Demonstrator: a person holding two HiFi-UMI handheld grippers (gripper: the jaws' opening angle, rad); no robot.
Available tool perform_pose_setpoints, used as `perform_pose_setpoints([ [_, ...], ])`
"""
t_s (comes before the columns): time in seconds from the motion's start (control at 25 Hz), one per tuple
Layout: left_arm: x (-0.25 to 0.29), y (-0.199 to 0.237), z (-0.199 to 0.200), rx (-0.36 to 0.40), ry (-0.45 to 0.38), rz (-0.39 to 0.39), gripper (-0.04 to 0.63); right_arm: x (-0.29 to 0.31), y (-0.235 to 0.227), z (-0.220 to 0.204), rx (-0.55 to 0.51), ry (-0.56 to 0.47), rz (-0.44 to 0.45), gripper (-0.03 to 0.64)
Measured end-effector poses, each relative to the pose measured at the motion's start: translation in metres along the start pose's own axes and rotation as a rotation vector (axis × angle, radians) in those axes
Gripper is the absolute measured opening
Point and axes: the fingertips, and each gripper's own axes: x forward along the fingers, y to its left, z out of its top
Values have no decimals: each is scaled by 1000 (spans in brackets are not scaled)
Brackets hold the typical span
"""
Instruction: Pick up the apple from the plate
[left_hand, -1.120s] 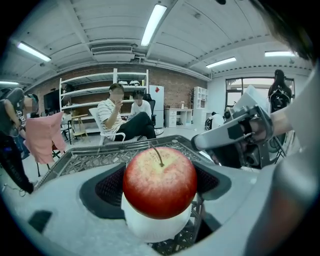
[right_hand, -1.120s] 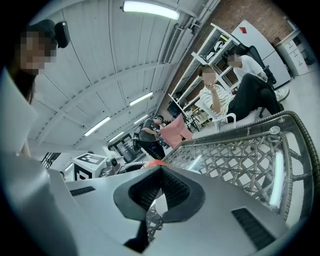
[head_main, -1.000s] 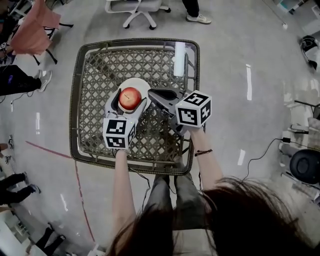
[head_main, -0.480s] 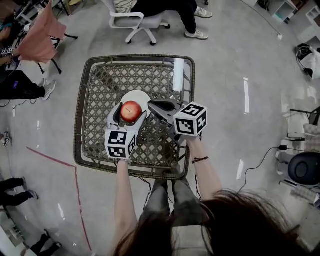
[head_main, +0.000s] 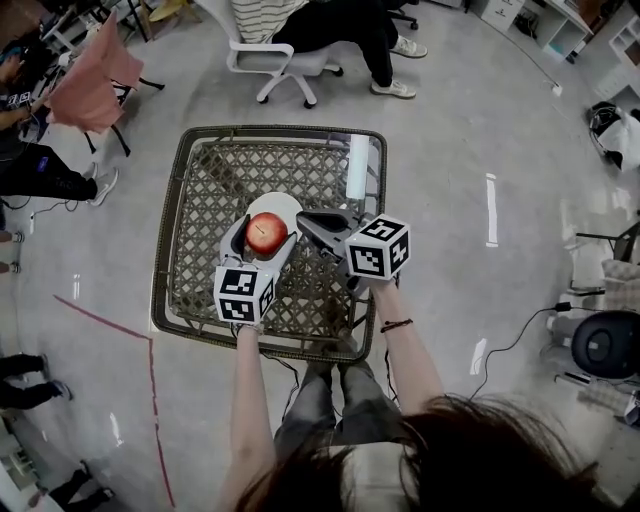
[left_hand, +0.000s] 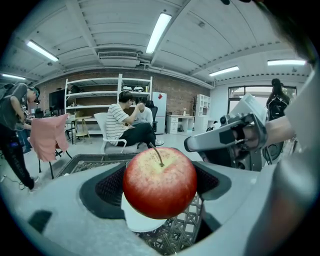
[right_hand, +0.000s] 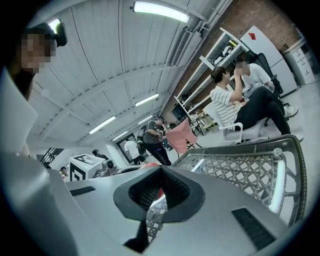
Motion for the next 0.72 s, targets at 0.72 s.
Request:
perform_pose_setpoints([
  [0.72,-36,-11,27,-25,-48,-3,408,-17,35,19,5,-53,13,9],
])
